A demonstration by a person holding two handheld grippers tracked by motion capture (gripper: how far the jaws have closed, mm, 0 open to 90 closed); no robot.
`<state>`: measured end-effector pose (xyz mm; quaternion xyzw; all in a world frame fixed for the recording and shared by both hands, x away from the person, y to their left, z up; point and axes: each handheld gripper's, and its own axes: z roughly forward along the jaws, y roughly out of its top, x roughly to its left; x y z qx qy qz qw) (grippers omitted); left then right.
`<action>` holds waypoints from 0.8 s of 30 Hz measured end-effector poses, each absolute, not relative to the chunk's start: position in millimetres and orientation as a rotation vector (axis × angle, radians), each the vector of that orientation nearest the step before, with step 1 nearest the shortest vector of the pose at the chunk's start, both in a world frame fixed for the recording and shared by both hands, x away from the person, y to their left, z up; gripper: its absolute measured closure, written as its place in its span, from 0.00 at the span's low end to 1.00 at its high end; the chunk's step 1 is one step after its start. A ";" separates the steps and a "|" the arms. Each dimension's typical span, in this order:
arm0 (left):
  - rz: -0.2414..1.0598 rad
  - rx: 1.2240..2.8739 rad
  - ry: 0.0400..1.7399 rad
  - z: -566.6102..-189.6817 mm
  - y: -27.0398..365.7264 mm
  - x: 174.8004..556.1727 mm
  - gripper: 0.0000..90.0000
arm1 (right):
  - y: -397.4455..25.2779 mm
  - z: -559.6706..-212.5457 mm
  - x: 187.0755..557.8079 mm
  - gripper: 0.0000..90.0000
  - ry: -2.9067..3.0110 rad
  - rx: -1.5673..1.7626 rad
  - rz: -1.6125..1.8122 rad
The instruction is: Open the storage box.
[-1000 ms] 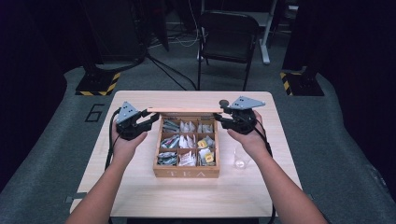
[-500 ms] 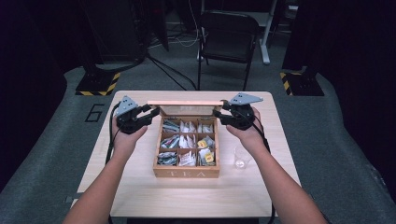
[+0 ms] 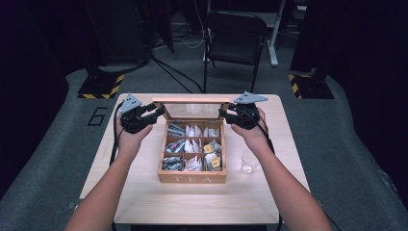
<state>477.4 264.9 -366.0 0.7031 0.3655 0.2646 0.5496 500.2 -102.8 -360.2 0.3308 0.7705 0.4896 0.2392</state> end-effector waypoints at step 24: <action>0.621 1.624 0.868 -363.4 265.4 495.8 0.68 | -102.1 -362.2 521.8 0.69 2.105 0.908 1.344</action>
